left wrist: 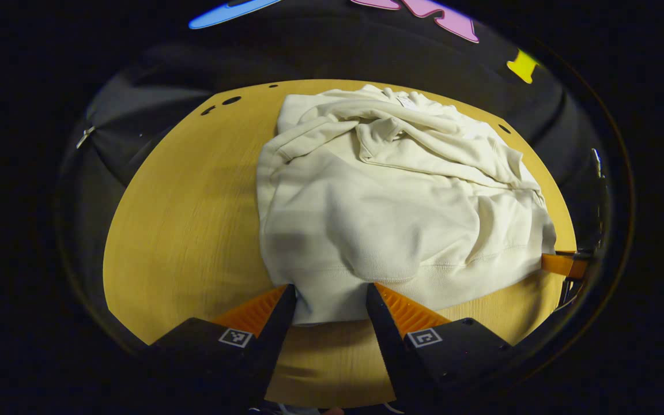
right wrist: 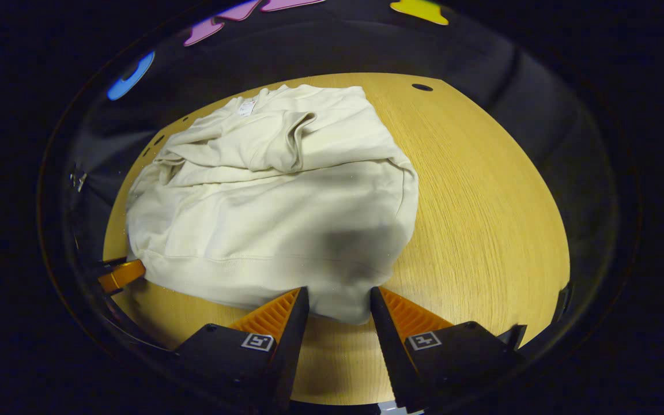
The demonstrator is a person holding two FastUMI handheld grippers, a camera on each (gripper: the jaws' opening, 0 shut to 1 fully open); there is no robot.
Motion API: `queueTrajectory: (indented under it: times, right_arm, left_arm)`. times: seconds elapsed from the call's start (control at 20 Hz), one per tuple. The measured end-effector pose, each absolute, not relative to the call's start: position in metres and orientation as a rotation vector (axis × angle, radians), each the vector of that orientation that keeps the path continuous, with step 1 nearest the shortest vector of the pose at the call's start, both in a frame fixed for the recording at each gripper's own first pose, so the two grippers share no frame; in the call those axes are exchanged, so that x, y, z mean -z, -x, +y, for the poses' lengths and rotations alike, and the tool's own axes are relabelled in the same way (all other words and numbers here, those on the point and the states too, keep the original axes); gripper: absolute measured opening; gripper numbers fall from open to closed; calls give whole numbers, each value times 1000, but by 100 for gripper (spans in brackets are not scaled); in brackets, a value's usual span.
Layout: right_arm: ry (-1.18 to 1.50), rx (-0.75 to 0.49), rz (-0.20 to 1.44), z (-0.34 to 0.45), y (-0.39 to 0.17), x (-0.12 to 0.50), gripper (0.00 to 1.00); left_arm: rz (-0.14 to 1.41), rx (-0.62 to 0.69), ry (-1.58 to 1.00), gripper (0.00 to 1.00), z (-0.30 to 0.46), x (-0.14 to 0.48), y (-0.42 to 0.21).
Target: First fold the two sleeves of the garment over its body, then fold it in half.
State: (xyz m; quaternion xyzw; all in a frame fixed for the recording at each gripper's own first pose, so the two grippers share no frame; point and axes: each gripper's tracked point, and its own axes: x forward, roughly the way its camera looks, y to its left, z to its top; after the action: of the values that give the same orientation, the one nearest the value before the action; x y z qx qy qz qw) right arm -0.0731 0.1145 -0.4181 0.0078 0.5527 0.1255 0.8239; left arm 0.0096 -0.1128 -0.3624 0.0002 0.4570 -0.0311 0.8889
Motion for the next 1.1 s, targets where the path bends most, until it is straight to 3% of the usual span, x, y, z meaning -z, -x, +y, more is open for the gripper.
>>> queueTrajectory:
  times: [0.05,0.1,0.15,0.2,0.25,0.3,0.4,0.8,1.1]
  right_arm:
    - [-24,-273,1153,121,72,417,69]
    - [-47,-280,1117,129,69,415,50]
    - [-81,-292,1091,136,66,415,49]
    - [-107,-283,1074,138,65,414,23]
    - [-120,-275,1072,139,64,415,13]
    - [-127,-285,1068,140,64,413,9]
    - [-171,-293,1073,141,63,411,7]
    - [-323,-292,938,137,42,356,6]
    - [-381,-276,820,136,-2,311,6]
  left_arm:
    - [942,68,5,83,-111,363,-8]
    - [931,90,2,81,-113,363,-8]
    - [921,129,8,78,-119,363,-9]
    - [909,166,31,58,-126,362,-13]
    - [896,178,63,37,-130,359,-15]
    - [894,176,92,17,-129,360,-17]
    - [889,174,160,7,-129,356,-18]
    - [789,220,89,6,-124,314,-25]
    - [667,206,187,6,-123,247,-56]
